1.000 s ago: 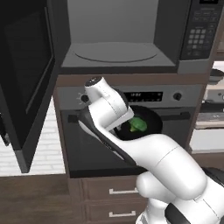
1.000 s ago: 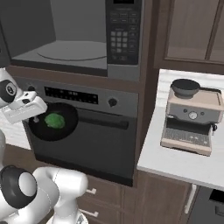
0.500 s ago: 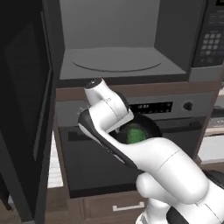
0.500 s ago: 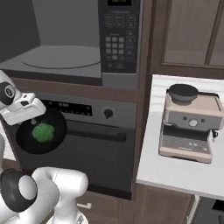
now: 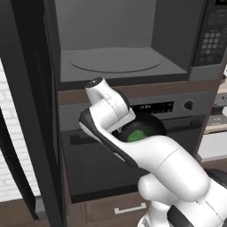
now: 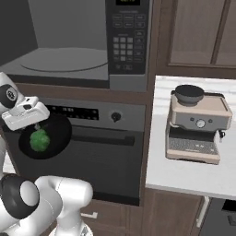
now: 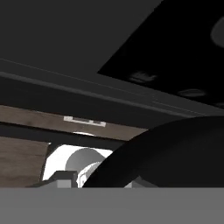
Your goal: Pick the broccoli from the sink and place it in the bowl. Then pick the bowl and place it in the microwave. Then close the microwave door and press the start button.
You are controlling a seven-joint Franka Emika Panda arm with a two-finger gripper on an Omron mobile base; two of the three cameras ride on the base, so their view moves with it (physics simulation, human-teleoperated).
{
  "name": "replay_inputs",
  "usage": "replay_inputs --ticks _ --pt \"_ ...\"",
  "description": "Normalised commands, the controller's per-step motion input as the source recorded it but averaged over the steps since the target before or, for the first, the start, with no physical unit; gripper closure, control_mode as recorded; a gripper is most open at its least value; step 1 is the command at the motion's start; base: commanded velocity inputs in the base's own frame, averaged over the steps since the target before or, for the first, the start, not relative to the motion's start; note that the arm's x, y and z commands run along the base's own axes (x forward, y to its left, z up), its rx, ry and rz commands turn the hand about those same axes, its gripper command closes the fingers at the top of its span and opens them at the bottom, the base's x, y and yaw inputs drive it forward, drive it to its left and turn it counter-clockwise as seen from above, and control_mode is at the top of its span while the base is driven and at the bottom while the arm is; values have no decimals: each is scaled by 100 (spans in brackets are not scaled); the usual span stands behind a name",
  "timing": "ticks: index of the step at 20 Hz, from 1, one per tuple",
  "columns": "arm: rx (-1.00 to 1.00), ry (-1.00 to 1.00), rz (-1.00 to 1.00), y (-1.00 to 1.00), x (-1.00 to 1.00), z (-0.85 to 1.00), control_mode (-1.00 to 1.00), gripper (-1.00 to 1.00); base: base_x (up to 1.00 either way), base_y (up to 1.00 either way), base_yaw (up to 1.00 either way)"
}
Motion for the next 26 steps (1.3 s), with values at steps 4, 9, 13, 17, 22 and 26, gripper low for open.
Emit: replay_inputs --ticks 4,9,13,17,22,26 --pt "0 0 0 0 0 0 100 100 -15 1 -5" --pt "0 0 0 0 0 0 100 100 -3 0 -1" --pt "0 0 0 3 -11 -1 -100 100 -7 0 0" --pt "0 -1 0 3 -90 6 -100 100 0 0 0" --pt "0 0 3 0 -95 64 -100 100 0 0 0" --pt "0 2 12 -15 -42 88 -100 100 0 0 0"
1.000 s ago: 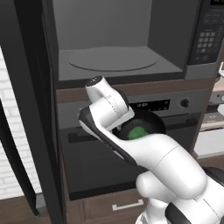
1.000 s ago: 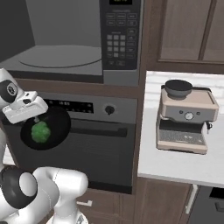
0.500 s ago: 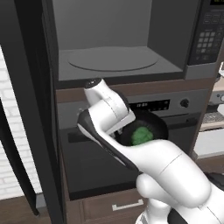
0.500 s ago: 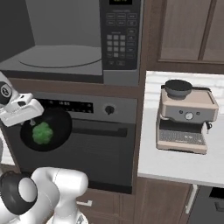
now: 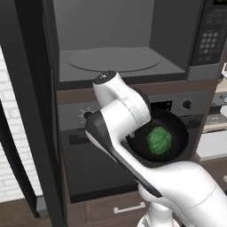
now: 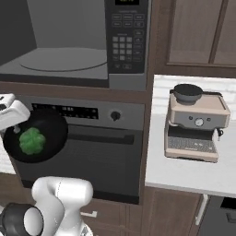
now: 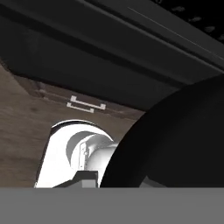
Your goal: Pick the broccoli from the sink and place it in the bowl. Then pick the bowl and place it in the microwave. Then close the microwave door and press the start button.
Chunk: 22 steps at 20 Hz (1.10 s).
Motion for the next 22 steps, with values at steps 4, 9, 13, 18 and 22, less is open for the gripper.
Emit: replay_inputs --ticks 4,9,13,18,22 --pt "-4 1 31 -14 -9 68 -100 100 0 0 0" --pt "-12 -7 52 -3 0 27 -100 100 0 0 0" --pt "-17 -12 50 -15 15 35 -100 100 0 0 0" --pt "-19 -8 46 -31 28 45 -100 100 0 0 0" --pt "-22 0 30 -14 24 49 -100 100 0 0 0"
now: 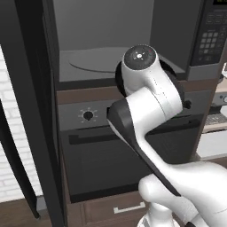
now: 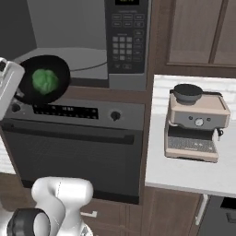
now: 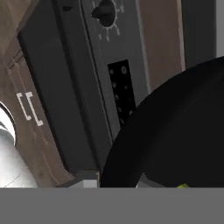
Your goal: Pick the broccoli from the sink and place it in the bowl. Then pick the bowl and place it in the microwave. Then close the microwave door and press the start button.
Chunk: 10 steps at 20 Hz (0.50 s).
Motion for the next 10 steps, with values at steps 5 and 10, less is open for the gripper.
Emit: replay_inputs --ticks 5,10 --pt "-17 0 25 -10 63 34 -100 100 0 0 0" --pt "-13 2 21 0 90 26 -100 100 0 0 0"
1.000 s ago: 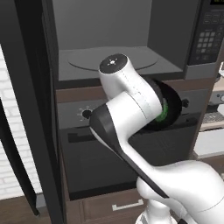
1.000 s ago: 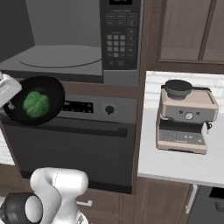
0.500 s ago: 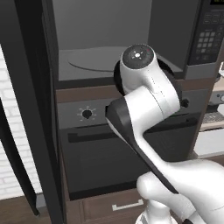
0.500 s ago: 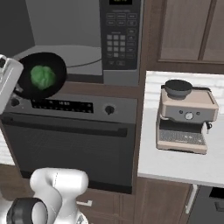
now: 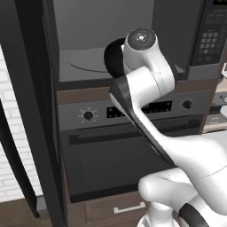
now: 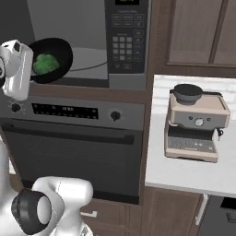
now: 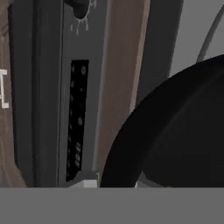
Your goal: Pick the broccoli from the sink and place it in the bowl. Then pick the bowl and place it in the microwave. Then close the microwave door and press the start button.
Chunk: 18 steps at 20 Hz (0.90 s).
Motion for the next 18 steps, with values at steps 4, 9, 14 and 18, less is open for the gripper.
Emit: replay_inputs --ticks 4,9,14,18 --pt "-13 0 9 -2 88 13 -100 100 0 0 0" --pt "-10 0 9 -3 80 3 -100 100 0 0 0" --pt "-1 1 3 -3 62 0 -100 100 0 0 0" --pt "-6 0 0 -3 24 -1 -100 100 0 0 0"
